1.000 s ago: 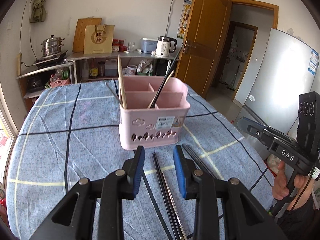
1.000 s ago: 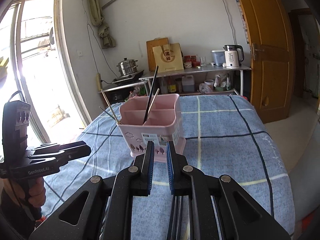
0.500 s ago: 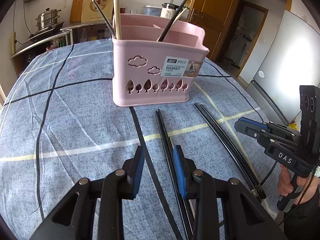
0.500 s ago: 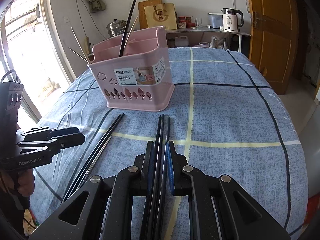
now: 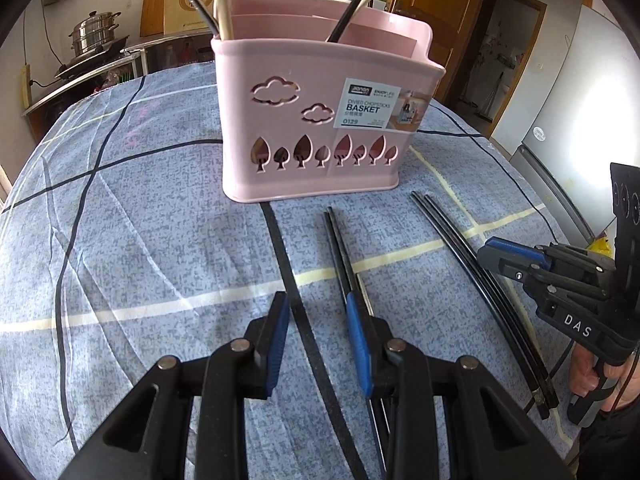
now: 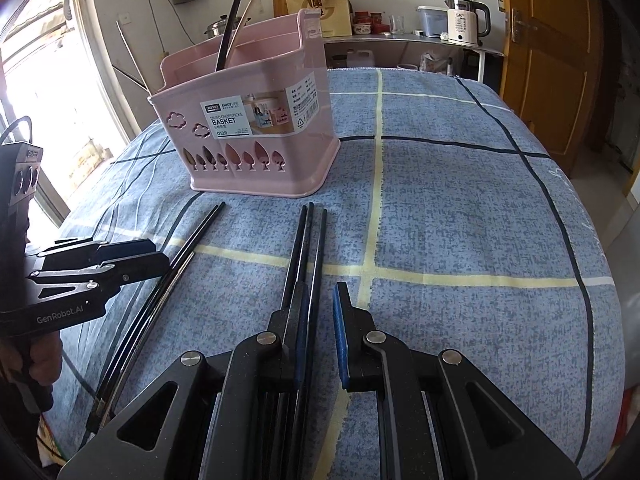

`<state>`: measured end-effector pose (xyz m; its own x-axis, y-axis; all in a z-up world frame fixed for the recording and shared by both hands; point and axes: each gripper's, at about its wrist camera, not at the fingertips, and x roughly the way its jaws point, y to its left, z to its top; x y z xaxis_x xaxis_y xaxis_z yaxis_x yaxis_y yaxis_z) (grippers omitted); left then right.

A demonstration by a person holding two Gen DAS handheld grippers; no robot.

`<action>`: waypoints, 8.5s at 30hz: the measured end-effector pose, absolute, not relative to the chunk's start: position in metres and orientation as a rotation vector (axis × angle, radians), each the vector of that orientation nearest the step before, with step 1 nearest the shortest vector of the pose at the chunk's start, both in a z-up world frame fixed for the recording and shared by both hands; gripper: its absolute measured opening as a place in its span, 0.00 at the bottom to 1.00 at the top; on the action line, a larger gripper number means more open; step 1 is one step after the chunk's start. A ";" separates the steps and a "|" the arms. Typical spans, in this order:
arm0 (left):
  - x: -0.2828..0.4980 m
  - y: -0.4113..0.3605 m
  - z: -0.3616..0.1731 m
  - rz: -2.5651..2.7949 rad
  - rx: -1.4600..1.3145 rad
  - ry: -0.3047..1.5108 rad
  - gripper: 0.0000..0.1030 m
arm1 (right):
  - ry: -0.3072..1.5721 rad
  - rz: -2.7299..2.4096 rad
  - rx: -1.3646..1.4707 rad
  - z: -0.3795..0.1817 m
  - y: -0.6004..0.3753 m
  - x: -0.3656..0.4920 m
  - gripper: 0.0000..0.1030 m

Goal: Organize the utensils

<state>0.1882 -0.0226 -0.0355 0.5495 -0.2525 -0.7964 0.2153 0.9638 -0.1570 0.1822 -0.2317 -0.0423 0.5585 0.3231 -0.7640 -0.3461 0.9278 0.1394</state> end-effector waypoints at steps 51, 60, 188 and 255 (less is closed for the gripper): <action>0.219 0.018 -0.034 -0.190 0.100 0.960 0.06 | 0.960 0.374 -0.125 -0.045 -0.222 0.216 0.07; 0.236 0.012 -0.033 -0.205 0.190 0.986 0.06 | 1.001 0.389 -0.135 -0.044 -0.216 0.234 0.07; 0.238 0.045 0.144 -0.242 -0.105 0.543 0.37 | 0.511 0.493 0.004 0.108 -0.179 0.222 0.18; 0.185 0.039 -0.040 -0.142 -0.157 0.929 0.37 | 0.924 0.435 -0.156 -0.046 -0.225 0.171 0.18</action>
